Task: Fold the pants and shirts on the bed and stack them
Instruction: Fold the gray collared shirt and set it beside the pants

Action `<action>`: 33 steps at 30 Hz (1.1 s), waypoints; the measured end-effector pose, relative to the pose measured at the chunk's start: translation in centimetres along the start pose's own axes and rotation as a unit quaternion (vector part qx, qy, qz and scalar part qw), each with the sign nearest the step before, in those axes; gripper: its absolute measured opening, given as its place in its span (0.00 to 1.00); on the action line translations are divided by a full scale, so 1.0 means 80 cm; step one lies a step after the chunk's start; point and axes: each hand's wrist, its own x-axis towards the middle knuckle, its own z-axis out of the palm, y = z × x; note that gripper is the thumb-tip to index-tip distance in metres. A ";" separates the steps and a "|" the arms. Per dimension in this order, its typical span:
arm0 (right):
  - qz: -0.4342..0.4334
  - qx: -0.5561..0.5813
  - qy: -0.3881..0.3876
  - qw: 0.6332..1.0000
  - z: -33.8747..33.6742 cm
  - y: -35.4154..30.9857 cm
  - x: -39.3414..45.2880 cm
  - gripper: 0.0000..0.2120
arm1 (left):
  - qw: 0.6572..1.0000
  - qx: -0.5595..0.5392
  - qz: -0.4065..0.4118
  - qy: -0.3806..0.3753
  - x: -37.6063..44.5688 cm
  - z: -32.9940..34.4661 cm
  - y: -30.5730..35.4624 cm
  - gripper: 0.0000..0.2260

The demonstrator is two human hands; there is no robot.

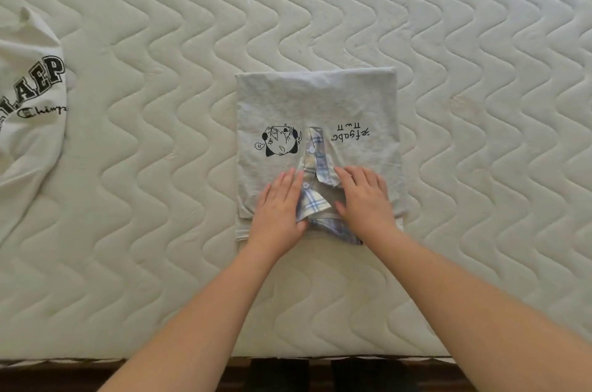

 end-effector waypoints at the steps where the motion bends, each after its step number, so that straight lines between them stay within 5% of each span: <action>1: -0.003 -0.014 0.004 1.000 0.001 0.002 0.009 0.23 | 1.000 0.011 0.016 -0.017 0.008 0.000 0.001 0.39; 4: 0.014 0.019 0.014 1.000 -0.002 0.015 0.030 0.07 | 0.996 0.049 0.044 -0.055 0.028 -0.001 0.004 0.33; 6: 0.046 0.129 -0.010 0.990 -0.008 0.027 0.035 0.07 | 0.995 0.050 0.038 -0.072 0.034 -0.004 0.006 0.29; 9: 0.147 0.347 -0.051 0.925 -0.018 0.048 0.032 0.04 | 0.994 -0.061 0.038 -0.088 0.033 -0.014 0.007 0.25; 13: 0.170 0.441 -0.047 0.880 -0.023 0.065 0.022 0.16 | 0.957 -0.285 0.022 -0.050 0.018 -0.028 0.012 0.21; 17: 0.170 0.490 -0.037 0.854 -0.022 0.064 0.019 0.14 | 0.957 -0.281 0.043 -0.057 0.019 -0.027 0.014 0.22; 21: 0.148 0.443 -0.046 0.883 -0.020 0.057 0.016 0.06 | 0.983 -0.099 0.095 -0.121 0.033 -0.008 0.013 0.24; 24: 0.048 0.323 -0.105 0.939 -0.018 0.049 0.017 0.14 | 0.979 0.036 0.125 -0.155 0.036 0.007 0.010 0.28; 27: -0.065 0.203 -0.168 0.962 -0.014 0.042 0.021 0.19 | 0.983 0.006 0.154 -0.099 0.023 0.006 0.006 0.28; 33: -0.141 0.083 -0.185 0.969 -0.006 0.037 0.017 0.24 | 0.987 -0.124 0.094 0.032 -0.015 0.003 0.007 0.23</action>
